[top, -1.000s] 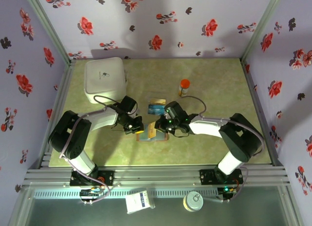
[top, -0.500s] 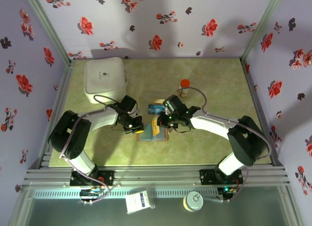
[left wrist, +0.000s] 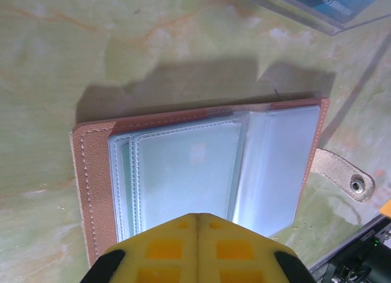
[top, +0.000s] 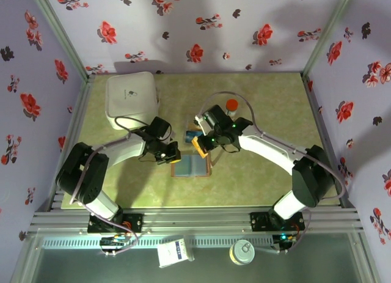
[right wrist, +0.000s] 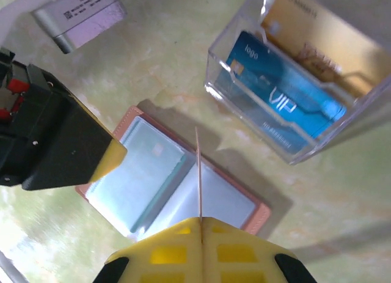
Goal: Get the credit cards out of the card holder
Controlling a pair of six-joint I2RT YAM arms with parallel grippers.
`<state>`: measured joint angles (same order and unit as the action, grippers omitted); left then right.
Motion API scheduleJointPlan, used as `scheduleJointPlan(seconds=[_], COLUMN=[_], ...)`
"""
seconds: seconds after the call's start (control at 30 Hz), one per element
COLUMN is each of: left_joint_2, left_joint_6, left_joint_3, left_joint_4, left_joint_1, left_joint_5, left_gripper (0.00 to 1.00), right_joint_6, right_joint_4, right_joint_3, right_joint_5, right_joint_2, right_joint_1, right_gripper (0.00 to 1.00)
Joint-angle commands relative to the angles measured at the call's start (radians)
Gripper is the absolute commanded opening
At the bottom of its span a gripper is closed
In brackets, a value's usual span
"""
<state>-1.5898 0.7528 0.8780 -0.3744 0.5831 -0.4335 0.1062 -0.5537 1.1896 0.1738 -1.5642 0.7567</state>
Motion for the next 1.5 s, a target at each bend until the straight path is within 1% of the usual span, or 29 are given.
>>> scheduleJointPlan(seconds=[0.0, 0.13, 0.2, 0.33, 0.53, 0.77, 1.07, 1.47], left_joint_2=[0.045, 0.077, 0.086, 0.105, 0.125, 0.158, 0.139, 0.108], left_joint_6=[0.004, 0.003, 0.004, 0.005, 0.006, 0.006, 0.0, -0.013], left_joint_3=[-0.021, -0.047, -0.059, -0.077, -0.086, -0.108, -0.099, -0.086], left_joint_4=[0.001, -0.004, -0.005, -0.007, -0.019, -0.024, -0.031, -0.042], left_joint_1=[-0.017, -0.036, -0.044, -0.054, -0.063, -0.072, -0.09, -0.108], left_joint_5=[0.022, 0.03, 0.034, 0.036, 0.045, 0.056, 0.057, 0.054], left_gripper=[0.01, 0.02, 0.02, 0.02, 0.02, 0.07, 0.07, 0.08], right_joint_6=[-0.311, -0.511, -0.587, -0.689, -0.816, -0.882, -0.933, -0.941], right_joint_4=[-0.106, -0.165, -0.206, -0.287, -0.404, -0.51, -0.607, -0.621], right_joint_3=[0.062, 0.129, 0.174, 0.301, 0.508, 0.757, 0.969, 0.995], right_joint_5=[-0.043, -0.04, -0.042, -0.002, 0.063, 0.113, 0.157, 0.173], right_joint_2=[-0.036, -0.075, -0.103, -0.174, -0.32, -0.497, -0.661, -0.741], right_joint_1=[-0.018, -0.035, -0.044, -0.079, -0.12, -0.164, -0.181, -0.184], right_gripper=[0.0, 0.0, 0.0, 0.0, 0.0, 0.0, 0.0, 0.0])
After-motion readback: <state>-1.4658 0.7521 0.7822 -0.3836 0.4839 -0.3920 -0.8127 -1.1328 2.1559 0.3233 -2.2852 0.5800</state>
